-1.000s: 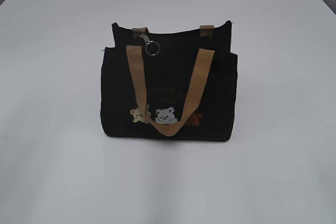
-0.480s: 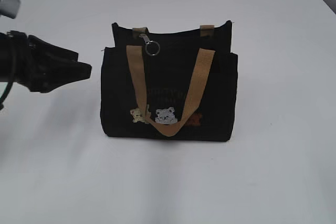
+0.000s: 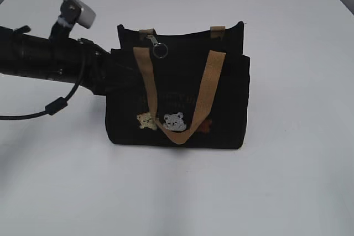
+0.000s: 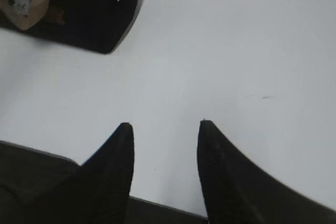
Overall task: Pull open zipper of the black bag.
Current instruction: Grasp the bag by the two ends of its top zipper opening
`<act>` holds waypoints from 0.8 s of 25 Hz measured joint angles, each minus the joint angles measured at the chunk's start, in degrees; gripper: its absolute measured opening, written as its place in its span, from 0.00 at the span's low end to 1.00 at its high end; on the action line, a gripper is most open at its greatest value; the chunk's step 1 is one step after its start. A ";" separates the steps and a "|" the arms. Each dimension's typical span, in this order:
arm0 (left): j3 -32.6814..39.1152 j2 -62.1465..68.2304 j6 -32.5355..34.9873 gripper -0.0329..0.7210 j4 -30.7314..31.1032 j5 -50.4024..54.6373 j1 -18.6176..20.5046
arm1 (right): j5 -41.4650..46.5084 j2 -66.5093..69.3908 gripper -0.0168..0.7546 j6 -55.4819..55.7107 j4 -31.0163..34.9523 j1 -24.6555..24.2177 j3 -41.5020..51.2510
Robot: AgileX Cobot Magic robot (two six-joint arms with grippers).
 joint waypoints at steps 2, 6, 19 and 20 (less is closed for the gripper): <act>-0.24 0.33 0.17 0.22 0.06 -2.14 -1.70 | -3.88 6.97 0.44 -6.33 5.83 0.00 -0.85; -0.36 0.33 0.52 0.14 0.06 -3.23 -2.31 | -20.21 25.44 0.44 -29.39 26.57 0.27 -1.86; -0.42 0.33 0.96 0.14 -0.17 -3.69 -2.42 | -41.85 88.09 0.44 -98.69 65.65 21.34 -30.96; -0.42 0.33 0.96 0.14 -0.17 -3.69 -2.42 | -42.05 90.11 0.44 -98.99 65.65 21.96 -32.84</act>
